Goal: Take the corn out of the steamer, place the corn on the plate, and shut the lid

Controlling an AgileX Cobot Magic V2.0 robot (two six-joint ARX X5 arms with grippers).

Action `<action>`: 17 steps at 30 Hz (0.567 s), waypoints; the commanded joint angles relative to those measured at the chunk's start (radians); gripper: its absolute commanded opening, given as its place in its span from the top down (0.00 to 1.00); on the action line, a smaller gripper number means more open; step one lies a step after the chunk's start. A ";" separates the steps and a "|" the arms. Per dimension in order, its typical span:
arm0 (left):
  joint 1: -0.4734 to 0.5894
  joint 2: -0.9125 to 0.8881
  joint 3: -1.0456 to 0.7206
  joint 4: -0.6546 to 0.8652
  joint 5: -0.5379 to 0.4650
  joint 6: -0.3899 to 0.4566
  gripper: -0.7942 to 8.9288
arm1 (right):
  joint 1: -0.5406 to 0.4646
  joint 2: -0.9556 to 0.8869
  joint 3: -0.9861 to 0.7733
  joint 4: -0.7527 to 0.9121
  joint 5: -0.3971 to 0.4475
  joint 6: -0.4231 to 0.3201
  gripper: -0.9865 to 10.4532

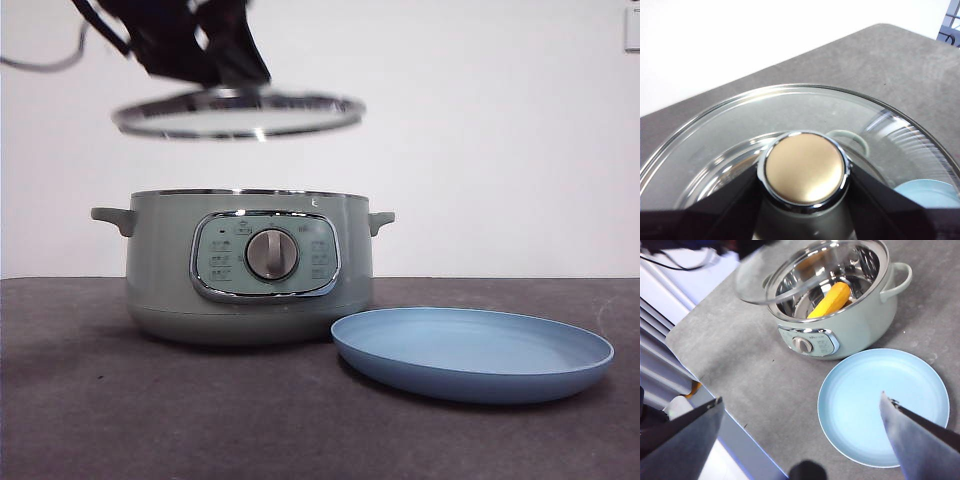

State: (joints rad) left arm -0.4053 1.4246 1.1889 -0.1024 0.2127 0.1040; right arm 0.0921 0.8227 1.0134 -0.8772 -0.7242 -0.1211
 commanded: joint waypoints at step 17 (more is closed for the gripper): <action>-0.002 -0.678 0.005 -0.486 -0.058 -0.077 0.93 | 0.327 0.410 0.182 0.342 0.249 0.229 0.37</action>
State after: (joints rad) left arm -0.4053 0.7650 1.1889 -0.6273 0.1650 0.0467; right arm 0.4011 1.2045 1.1725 -0.5453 -0.4889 0.0952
